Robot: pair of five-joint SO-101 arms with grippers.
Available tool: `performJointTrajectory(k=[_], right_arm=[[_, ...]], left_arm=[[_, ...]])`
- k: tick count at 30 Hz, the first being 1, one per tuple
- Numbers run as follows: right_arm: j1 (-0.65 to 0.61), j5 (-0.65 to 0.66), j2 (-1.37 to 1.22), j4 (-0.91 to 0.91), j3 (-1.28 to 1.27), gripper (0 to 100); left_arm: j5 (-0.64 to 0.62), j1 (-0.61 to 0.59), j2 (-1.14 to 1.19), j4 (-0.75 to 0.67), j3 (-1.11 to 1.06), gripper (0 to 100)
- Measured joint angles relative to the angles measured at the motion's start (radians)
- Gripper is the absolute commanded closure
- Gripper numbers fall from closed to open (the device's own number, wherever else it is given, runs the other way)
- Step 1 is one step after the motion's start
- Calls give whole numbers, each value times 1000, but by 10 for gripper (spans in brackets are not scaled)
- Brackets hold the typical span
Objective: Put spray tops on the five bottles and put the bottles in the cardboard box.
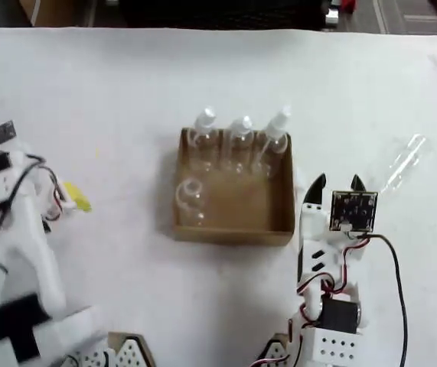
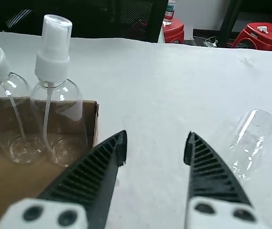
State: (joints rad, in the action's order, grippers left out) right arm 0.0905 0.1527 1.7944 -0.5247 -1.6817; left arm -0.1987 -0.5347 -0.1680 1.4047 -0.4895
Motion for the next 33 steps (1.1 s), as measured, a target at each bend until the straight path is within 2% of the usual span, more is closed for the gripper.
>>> performJointTrajectory(k=[4, 7, 13, 16, 22, 26, 33], right_arm=[[0, 0, 0, 0, 0, 822], [0, 0, 0, 0, 0, 822], [0, 0, 0, 0, 0, 822], [-21, 0, 0, 0, 0, 822], [-21, 0, 0, 0, 0, 822], [-20, 0, 0, 0, 0, 822], [-21, 0, 0, 0, 0, 822]], left_arm=[[-124, 2, 224, 135, 176, 801], [-169, 0, 334, 206, 285, 834], [-239, -37, 364, 221, 345, 741], [-259, -57, 361, 215, 341, 742], [-305, -72, 354, -6, 184, 741], [-404, -72, 354, -64, 175, 743], [-476, -71, 354, -163, 173, 744]])
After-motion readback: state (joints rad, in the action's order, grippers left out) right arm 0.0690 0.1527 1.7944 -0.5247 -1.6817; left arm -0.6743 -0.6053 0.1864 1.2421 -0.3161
